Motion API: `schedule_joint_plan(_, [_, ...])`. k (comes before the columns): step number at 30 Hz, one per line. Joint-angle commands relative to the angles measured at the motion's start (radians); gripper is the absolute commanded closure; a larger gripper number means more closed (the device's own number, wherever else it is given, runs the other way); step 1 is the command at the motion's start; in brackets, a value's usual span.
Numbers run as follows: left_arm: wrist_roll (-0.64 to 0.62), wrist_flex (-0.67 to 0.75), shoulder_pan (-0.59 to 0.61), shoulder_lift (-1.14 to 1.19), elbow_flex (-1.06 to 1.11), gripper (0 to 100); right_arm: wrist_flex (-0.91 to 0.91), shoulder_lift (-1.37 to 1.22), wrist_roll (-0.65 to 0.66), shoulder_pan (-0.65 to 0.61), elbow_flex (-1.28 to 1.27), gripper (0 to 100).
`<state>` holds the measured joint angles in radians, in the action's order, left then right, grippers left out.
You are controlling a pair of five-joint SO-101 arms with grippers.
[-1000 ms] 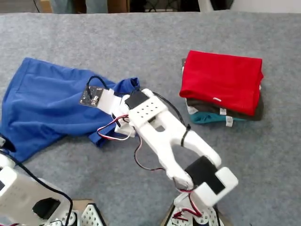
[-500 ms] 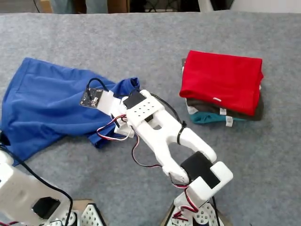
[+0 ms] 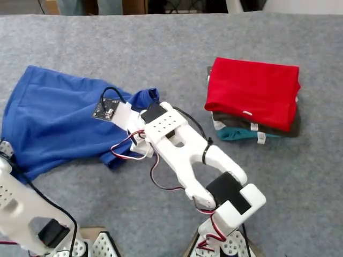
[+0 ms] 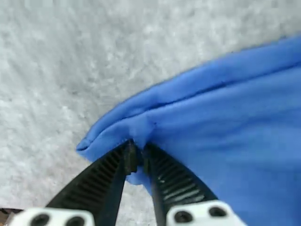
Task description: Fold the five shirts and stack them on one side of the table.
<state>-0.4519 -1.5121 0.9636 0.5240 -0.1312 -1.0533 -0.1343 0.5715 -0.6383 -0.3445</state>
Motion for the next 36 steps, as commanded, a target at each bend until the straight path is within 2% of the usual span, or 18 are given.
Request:
schedule_joint_plan(1, [0.012,-0.052,0.008,-0.009,-0.14,97,-0.032,0.001,-0.031,0.012,0.016,98.5])
schedule_joint_plan(7, [0.014,-0.236,-0.007,-0.009,-0.394,97,-0.114,0.007,-0.058,0.012,0.045,98.5])
schedule_joint_plan(11, [0.066,-0.25,0.019,-0.035,-0.504,97,-0.23,0.008,-0.083,0.014,0.176,98.5])
schedule_joint_plan(19, [0.157,-0.249,0.105,-0.273,-0.519,97,-0.471,0.087,-0.083,0.014,0.599,98.5])
schedule_joint_plan(26, [0.227,-0.247,0.117,-0.493,-0.521,97,-0.701,0.116,-0.124,0.012,0.99,98.5])
schedule_joint_plan(30, [0.284,-0.245,0.111,-0.632,-0.521,97,-0.713,0.137,-0.167,0.014,1.136,98.5])
schedule_joint_plan(36, [0.318,-0.216,0.119,-0.836,-0.521,97,-0.71,0.199,-0.245,0.014,1.211,98.5])
